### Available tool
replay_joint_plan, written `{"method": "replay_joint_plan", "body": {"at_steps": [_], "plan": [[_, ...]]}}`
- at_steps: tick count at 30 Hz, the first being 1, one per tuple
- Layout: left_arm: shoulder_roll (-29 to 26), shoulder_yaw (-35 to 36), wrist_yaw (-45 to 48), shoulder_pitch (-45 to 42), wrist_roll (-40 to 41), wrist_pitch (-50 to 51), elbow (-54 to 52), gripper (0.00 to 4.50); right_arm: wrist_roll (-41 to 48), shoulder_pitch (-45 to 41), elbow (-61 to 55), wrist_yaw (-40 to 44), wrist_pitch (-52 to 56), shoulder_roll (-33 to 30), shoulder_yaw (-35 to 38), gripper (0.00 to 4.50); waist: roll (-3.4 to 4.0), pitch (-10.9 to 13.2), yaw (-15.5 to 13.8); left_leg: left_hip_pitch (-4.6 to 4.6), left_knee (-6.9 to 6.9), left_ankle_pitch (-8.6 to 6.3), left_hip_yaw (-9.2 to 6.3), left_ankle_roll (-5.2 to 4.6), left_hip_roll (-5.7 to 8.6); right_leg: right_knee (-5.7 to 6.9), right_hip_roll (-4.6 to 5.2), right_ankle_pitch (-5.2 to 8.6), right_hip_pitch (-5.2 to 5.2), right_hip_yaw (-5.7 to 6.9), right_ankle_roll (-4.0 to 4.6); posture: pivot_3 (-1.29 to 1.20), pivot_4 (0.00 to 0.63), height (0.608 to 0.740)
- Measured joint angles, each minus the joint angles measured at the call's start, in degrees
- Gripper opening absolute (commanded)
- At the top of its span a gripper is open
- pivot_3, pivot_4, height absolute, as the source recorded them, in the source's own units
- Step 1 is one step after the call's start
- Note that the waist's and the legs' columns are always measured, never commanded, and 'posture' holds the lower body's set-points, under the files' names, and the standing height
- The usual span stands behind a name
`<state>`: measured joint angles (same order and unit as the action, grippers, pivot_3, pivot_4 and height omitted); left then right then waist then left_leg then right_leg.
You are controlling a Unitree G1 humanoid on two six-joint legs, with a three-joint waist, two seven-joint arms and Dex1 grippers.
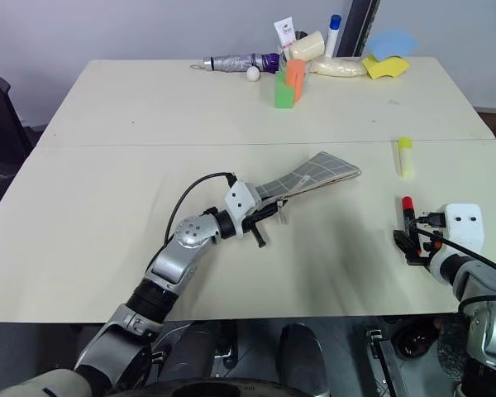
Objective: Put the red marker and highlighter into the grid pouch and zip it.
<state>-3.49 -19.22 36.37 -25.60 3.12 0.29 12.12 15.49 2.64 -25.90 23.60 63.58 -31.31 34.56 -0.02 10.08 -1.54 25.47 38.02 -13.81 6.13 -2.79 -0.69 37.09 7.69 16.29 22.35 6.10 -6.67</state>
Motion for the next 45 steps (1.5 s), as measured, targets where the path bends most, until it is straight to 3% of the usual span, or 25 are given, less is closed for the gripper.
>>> {"method": "replay_joint_plan", "body": {"at_steps": [1,4,10,11,16,22,45], "plan": [[0.0,0.0,0.0,-0.1,0.0,-0.2,0.3,0.00,0.3,0.0,0.2,-0.4,0.0,0.6,0.0,4.28,0.00,0.0,0.0,0.00,0.00,0.00,0.00,-0.01,0.00,0.00,0.00,0.00,0.00,0.00,0.00,0.00,0.150,0.740],[-0.1,0.2,0.1,-0.1,0.0,-0.9,0.8,0.00,1.1,-0.4,1.8,-1.3,0.0,1.8,-0.1,3.46,0.00,0.0,-0.2,0.00,0.00,0.00,0.00,-0.01,0.00,0.00,0.00,0.00,-0.01,0.00,0.00,0.00,0.150,0.740],[-1.0,1.0,-0.7,-0.7,-0.1,-1.3,1.0,0.00,1.9,-3.4,6.1,-2.2,-1.0,1.0,-0.4,0.42,0.00,0.0,-0.2,0.00,0.02,0.00,0.00,-0.01,0.01,0.00,-0.01,0.00,-0.02,0.00,0.00,0.00,0.150,0.740],[-1.0,1.1,-0.9,-0.7,-0.2,-1.3,1.0,0.00,1.7,-3.4,6.4,-2.1,-1.5,0.4,-0.8,0.32,0.00,0.0,-0.2,0.00,0.02,-0.01,0.00,-0.02,0.00,0.00,-0.01,0.00,-0.02,0.00,0.00,0.00,0.150,0.740],[-1.8,3.1,-2.1,-1.5,-0.1,-1.3,1.3,0.00,0.6,-2.4,2.4,5.0,-10.2,-9.1,-11.8,0.32,0.04,0.0,0.2,0.01,0.00,0.00,0.00,-0.02,-0.01,0.01,-0.05,0.00,0.03,0.00,0.00,0.00,0.150,0.740],[-2.4,4.3,-2.1,-1.9,-0.1,-1.4,2.0,0.00,2.3,-3.5,-2.9,11.2,-16.8,-13.0,-15.0,0.32,-0.04,0.0,-0.2,0.02,0.03,-0.01,-0.01,-0.03,0.02,-0.02,-0.02,0.00,-0.02,0.01,-0.01,0.00,0.150,0.740],[-2.8,4.4,-0.5,-1.3,-0.1,-1.9,1.6,0.00,1.8,-8.6,-0.9,12.1,-18.5,-14.9,-20.9,0.32,-0.05,0.1,-0.7,0.02,0.06,-0.01,-0.01,-0.03,0.01,-0.03,0.00,0.00,-0.03,0.02,-0.01,0.00,0.150,0.740]]}}
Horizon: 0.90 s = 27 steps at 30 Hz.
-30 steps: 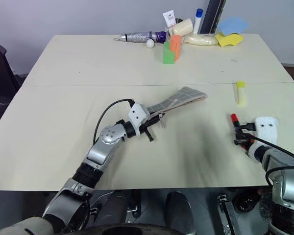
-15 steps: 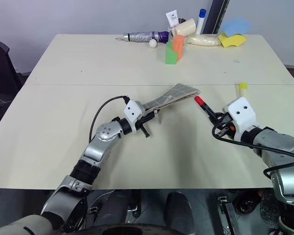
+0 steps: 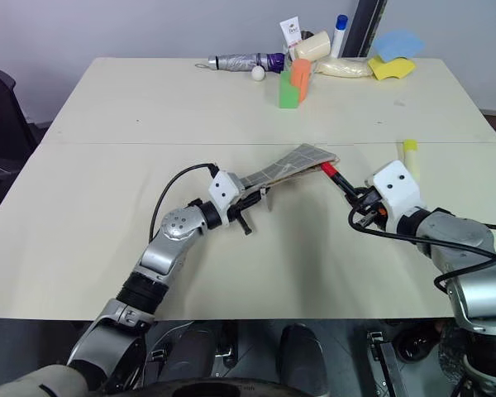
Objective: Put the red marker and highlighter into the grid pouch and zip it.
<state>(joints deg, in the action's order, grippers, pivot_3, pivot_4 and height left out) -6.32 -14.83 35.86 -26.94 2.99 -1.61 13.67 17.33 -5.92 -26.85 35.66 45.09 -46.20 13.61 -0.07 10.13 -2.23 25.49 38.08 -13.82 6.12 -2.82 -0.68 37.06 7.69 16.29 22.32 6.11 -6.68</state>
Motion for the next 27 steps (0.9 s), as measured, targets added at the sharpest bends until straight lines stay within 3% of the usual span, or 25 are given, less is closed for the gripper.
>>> {"method": "replay_joint_plan", "body": {"at_steps": [6,10,15,22,23,27], "plan": [[-1.1,-0.4,1.3,0.7,-0.1,0.0,-1.1,0.00,-0.8,-0.4,0.1,0.0,0.0,0.0,-1.7,0.32,0.00,0.0,0.0,0.00,0.00,0.00,0.00,0.00,0.00,0.00,0.00,0.00,0.01,0.00,0.00,0.00,0.150,0.740],[-2.6,-1.8,2.5,1.0,-1.3,-0.4,-1.6,0.00,-3.1,-0.6,0.1,1.1,-1.9,-3.9,-4.4,0.32,0.00,0.0,0.0,0.00,0.01,0.00,0.00,0.00,0.00,0.00,0.00,0.00,0.01,0.00,0.00,0.00,0.150,0.740],[-6.7,-4.9,6.8,1.1,-3.3,-4.0,-3.0,0.00,-9.7,-0.5,-0.5,5.6,-8.5,-12.1,-12.1,0.32,0.01,0.0,0.1,-0.01,0.00,0.00,0.01,0.01,-0.02,-0.01,-0.02,0.01,0.02,0.00,0.01,0.00,0.150,0.740],[-9.5,-6.3,12.0,1.3,-3.5,-6.7,-3.2,0.00,-16.0,-8.3,-1.7,10.6,-13.0,-12.1,-23.8,0.32,0.01,0.0,0.2,0.00,0.03,0.01,0.00,0.03,-0.03,-0.01,0.01,0.01,0.04,0.00,0.01,0.00,0.150,0.740],[-9.5,-6.3,12.4,1.2,-3.5,-6.7,-3.2,0.00,-16.2,-9.2,-1.7,10.9,-12.9,-11.3,-24.5,1.37,0.01,0.0,0.1,0.00,0.03,0.01,-0.01,0.03,-0.03,-0.01,0.01,0.01,0.03,0.00,0.01,0.00,0.150,0.740],[-10.0,-6.3,13.3,0.8,-3.5,-6.7,-3.3,0.00,-15.8,-11.2,-2.3,12.4,-11.2,-9.9,-24.5,3.34,0.00,0.0,-0.1,0.04,0.07,0.12,-0.01,0.20,-0.01,-0.04,0.04,0.00,-0.01,0.04,0.01,0.00,0.150,0.740]]}}
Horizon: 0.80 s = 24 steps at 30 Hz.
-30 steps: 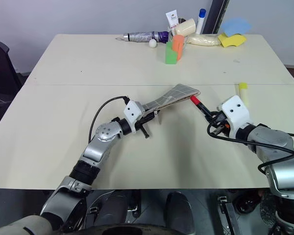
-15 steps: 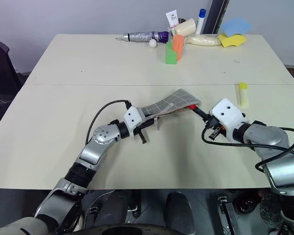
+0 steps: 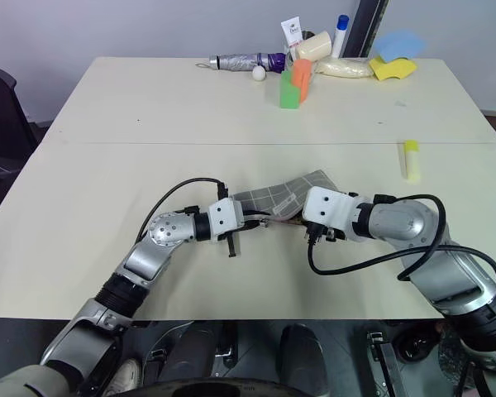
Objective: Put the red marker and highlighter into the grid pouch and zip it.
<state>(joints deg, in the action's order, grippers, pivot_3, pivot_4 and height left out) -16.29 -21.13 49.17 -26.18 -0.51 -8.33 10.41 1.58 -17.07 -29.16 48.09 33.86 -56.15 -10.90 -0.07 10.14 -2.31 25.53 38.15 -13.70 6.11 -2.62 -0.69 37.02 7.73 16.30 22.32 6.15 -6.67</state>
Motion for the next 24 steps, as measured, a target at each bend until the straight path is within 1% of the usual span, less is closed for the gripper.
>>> {"method": "replay_joint_plan", "body": {"at_steps": [2,3,5,7,10,14,18,24], "plan": [[0.1,0.3,-0.4,-0.1,0.0,0.2,0.0,0.00,1.5,0.2,-0.1,0.6,1.1,0.1,1.6,4.33,-0.01,0.0,0.1,0.00,0.00,-0.03,0.00,-0.05,0.02,-0.01,0.02,0.00,-0.01,0.00,0.00,0.00,0.150,0.740],[0.5,0.8,-1.1,-0.1,0.3,0.7,0.0,0.00,3.3,0.4,-0.3,0.8,2.5,0.9,3.9,4.43,-0.02,0.0,0.1,0.01,0.00,-0.05,0.00,-0.09,0.01,-0.01,0.02,-0.01,0.00,0.00,0.00,0.00,0.150,0.740],[1.3,2.2,-2.6,-0.1,1.2,2.2,0.0,0.00,6.9,0.7,-1.1,1.5,5.1,1.4,9.1,4.43,-0.02,0.0,0.1,0.00,0.00,-0.10,-0.03,-0.18,0.01,0.01,0.02,-0.01,-0.02,0.00,0.00,0.00,0.150,0.740],[2.1,4.3,-5.0,-0.2,1.9,4.6,0.0,0.00,10.6,2.1,-1.7,2.7,7.3,0.9,16.2,4.43,-0.03,0.0,0.1,-0.01,0.00,-0.11,-0.05,-0.19,0.00,0.00,0.01,-0.01,-0.05,0.02,-0.01,0.00,0.150,0.740],[3.0,6.9,-8.1,-0.2,2.5,7.2,-0.1,0.00,12.2,4.5,-0.3,2.8,8.5,0.8,20.8,4.43,-0.03,0.0,0.1,-0.03,0.00,-0.11,-0.05,-0.20,0.00,0.01,0.01,-0.01,-0.07,0.02,-0.01,0.00,0.150,0.740],[4.6,9.3,-12.6,-0.2,3.1,10.9,-0.5,0.00,12.2,4.7,6.1,-1.0,9.3,3.6,23.1,4.43,-0.03,0.0,0.2,-0.04,0.01,-0.10,-0.04,-0.18,0.00,0.06,-0.02,-0.01,-0.05,0.02,-0.01,0.00,0.150,0.740],[5.3,10.3,-15.4,-0.2,3.2,13.6,-1.6,0.00,12.0,2.1,12.3,-6.7,10.6,8.9,23.1,4.43,-0.03,0.0,0.3,-0.05,0.01,0.05,0.00,0.07,-0.01,0.08,-0.04,-0.01,-0.05,0.02,-0.01,0.00,0.150,0.740],[5.6,10.8,-18.1,-0.6,3.1,16.5,-2.3,0.00,8.1,-6.6,30.3,-21.3,8.7,17.5,23.8,4.43,-0.01,0.0,0.2,-0.03,0.00,0.11,0.05,0.17,0.02,0.10,-0.05,-0.01,-0.02,0.03,-0.01,0.00,0.150,0.740]]}}
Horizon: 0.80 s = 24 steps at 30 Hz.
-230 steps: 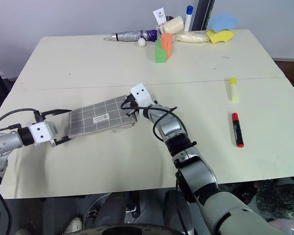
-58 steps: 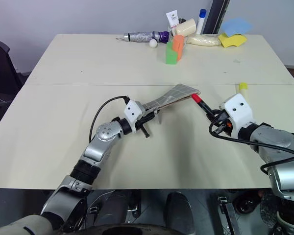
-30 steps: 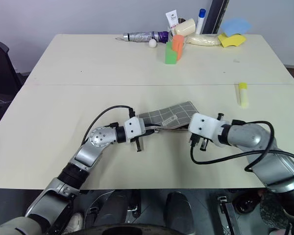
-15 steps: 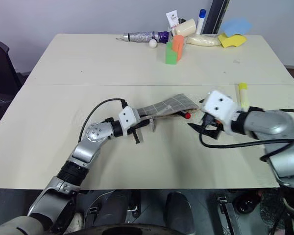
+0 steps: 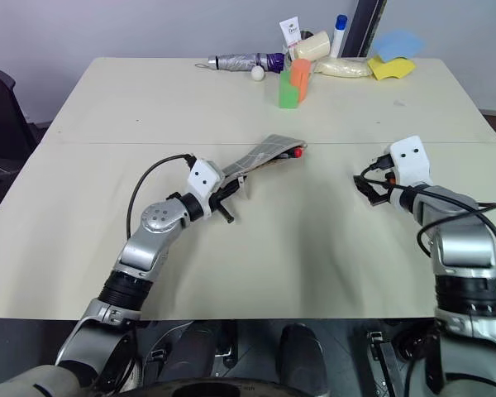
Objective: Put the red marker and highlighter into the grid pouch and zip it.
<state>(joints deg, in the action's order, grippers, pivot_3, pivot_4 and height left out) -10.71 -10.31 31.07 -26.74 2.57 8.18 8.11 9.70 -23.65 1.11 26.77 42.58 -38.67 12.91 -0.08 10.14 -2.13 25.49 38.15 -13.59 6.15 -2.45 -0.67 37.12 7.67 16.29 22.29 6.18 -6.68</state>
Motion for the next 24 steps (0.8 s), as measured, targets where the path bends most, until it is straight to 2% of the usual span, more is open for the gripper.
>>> {"method": "replay_joint_plan", "body": {"at_steps": [8,15,18,23,24], "plan": [[0.7,-0.1,-1.6,0.3,-0.1,2.3,-2.0,0.00,-1.6,-11.3,28.1,-16.2,-12.2,4.9,6.8,4.43,0.01,0.0,0.3,-0.01,-0.04,0.04,0.08,0.05,0.01,-0.01,-0.03,0.00,0.01,0.00,-0.01,0.00,0.150,0.740],[0.8,-0.2,-1.9,1.5,-0.1,2.9,-3.6,0.00,-0.8,-18.6,48.3,-19.6,-23.0,5.0,8.9,4.43,0.02,0.0,1.5,-0.02,-0.08,0.05,0.10,0.06,0.00,-0.01,-0.03,0.01,-0.01,-0.01,-0.01,0.00,0.150,0.740],[0.8,-0.4,-1.9,1.8,-0.1,3.3,-4.5,0.00,-0.3,-21.4,54.7,-19.3,-27.1,4.9,9.3,3.58,0.02,0.0,1.7,-0.05,-0.08,0.06,0.10,0.08,-0.01,-0.01,-0.04,0.01,-0.03,-0.01,-0.01,0.00,0.150,0.740],[0.6,-0.6,-1.9,2.4,-0.1,4.2,-5.9,0.00,0.1,-21.9,57.4,-17.4,-30.4,4.9,9.2,0.96,0.02,0.0,1.6,-0.04,-0.08,0.06,0.10,0.08,-0.01,-0.02,-0.02,0.01,-0.03,-0.02,-0.02,0.00,0.150,0.740],[0.5,-0.6,-1.9,2.5,-0.1,4.3,-6.0,0.00,0.1,-21.7,57.1,-17.0,-30.5,4.9,8.9,0.85,0.02,0.0,1.6,-0.04,-0.08,0.06,0.10,0.08,-0.01,-0.02,-0.03,0.01,-0.03,-0.02,-0.02,0.00,0.150,0.740]]}}
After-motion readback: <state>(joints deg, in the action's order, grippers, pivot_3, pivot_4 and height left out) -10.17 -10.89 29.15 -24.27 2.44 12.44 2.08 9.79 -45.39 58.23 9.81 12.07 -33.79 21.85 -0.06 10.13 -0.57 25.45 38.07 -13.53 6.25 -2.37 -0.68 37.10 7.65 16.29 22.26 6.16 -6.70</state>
